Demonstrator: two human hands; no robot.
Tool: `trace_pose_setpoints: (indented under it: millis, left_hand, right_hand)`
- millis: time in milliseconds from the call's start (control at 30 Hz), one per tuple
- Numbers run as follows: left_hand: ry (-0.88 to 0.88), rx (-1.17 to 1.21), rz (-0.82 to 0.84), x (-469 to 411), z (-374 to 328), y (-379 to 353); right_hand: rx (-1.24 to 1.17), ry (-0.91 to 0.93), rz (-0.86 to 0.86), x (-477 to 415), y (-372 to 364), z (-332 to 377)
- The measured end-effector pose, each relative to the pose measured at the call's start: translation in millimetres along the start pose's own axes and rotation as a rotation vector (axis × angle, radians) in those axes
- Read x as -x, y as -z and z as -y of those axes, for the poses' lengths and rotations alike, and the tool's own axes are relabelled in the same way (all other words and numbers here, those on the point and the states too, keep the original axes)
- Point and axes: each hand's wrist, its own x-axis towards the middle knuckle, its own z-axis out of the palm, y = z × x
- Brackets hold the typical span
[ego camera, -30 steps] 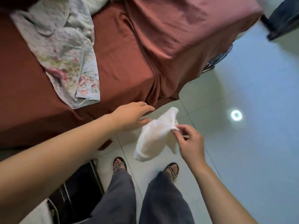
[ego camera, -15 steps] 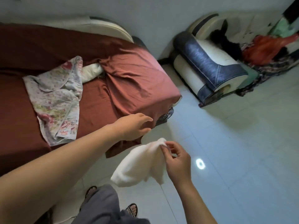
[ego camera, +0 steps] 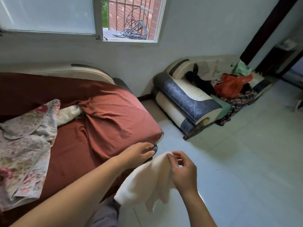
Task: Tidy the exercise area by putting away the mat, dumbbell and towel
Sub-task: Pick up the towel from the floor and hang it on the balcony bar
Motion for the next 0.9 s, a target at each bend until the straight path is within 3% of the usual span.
trace_pose_setpoints:
  millis: [233,533,900]
  left_hand:
    - [-0.169,-0.027,-0.035,-125.3,-10.1,65.5]
    - [-0.357,-0.160,0.062,-280.4,-20.8,167.2]
    - [-0.229,0.159,0.011,-370.9,-3.9,179.8]
  right_hand:
    - [0.008,0.006,-0.123,-128.3,-11.2,-2.5]
    - [0.041,0.043,-0.229,-290.3,-37.5,29.2]
    - [-0.012,0.065,-0.229,-409.5,-34.5,52.8]
